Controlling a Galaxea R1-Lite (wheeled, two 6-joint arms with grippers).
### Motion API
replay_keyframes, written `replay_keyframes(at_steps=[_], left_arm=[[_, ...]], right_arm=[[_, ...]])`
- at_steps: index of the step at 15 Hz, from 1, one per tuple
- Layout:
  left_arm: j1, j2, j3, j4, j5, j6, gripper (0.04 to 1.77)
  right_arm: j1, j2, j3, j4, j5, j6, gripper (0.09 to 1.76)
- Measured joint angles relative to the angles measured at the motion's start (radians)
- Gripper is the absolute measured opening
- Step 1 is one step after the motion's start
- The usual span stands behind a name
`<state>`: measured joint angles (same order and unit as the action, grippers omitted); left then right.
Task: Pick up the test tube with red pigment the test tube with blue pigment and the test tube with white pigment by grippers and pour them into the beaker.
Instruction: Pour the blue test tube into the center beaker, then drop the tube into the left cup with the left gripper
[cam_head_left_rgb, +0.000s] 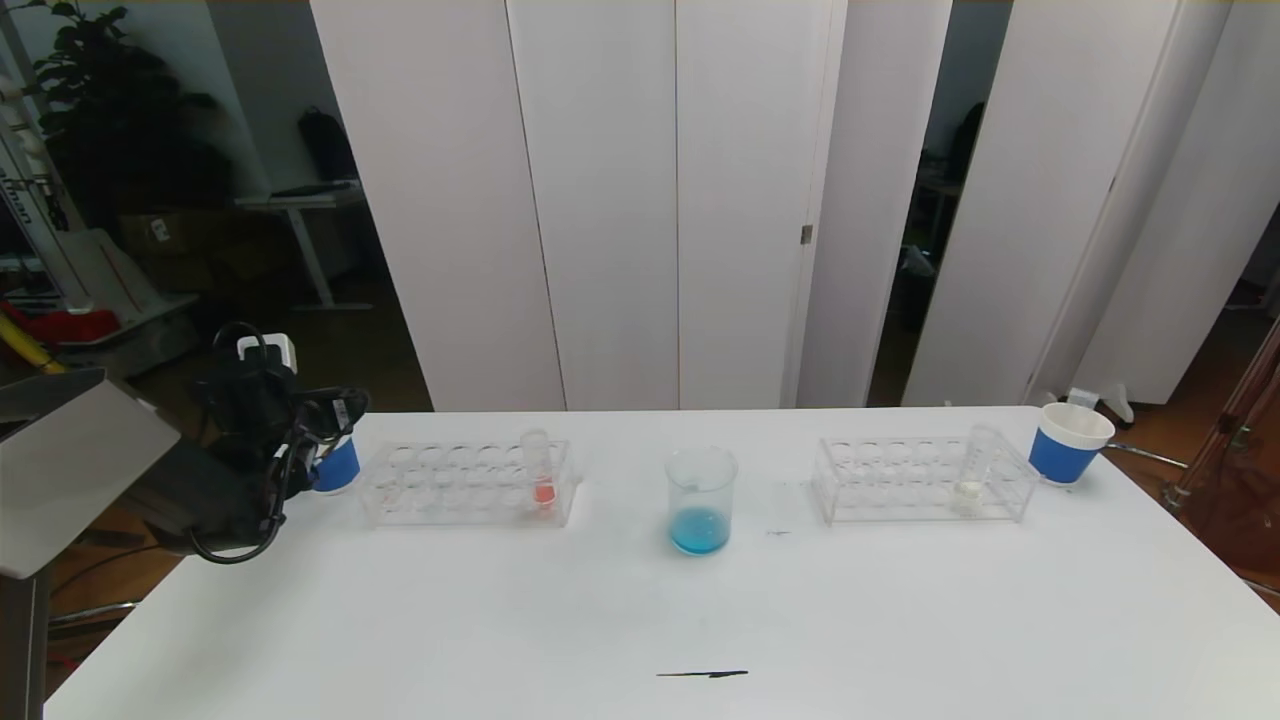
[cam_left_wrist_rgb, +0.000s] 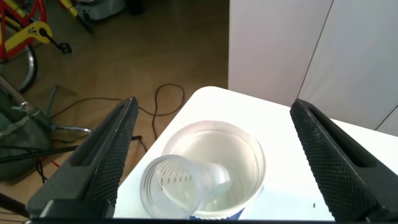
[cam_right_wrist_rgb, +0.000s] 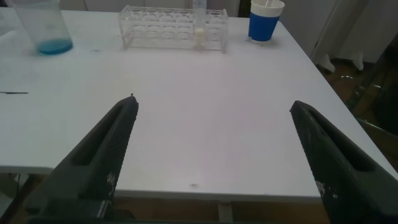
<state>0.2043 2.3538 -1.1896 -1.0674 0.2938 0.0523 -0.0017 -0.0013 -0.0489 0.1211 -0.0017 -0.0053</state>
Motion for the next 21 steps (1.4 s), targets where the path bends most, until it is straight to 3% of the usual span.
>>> replay_keyframes(at_steps=[4,9,13,18,21], left_arm=[[-0.014,-0.107,0.079,0.009,0.000,0.005,1.75],[-0.052,-0.360,0.265,0.063,0.001,0.006,1.75],[-0.121,-0.662,0.417,0.257,0.001,0.012,1.75],[-0.269,-1.119,0.681,0.433,0.013,0.034,1.75],[-0.310,-1.381,0.791,0.589,0.019,0.037,1.75]], right_arm=[[0.000,0.000,0.000,0.000,0.000,0.000,1.75],[0.000,0.000,0.000,0.000,0.000,0.000,1.75],[0.000,0.000,0.000,0.000,0.000,0.000,1.75],[0.000,0.000,0.000,0.000,0.000,0.000,1.75],[0.000,0.000,0.000,0.000,0.000,0.000,1.75]])
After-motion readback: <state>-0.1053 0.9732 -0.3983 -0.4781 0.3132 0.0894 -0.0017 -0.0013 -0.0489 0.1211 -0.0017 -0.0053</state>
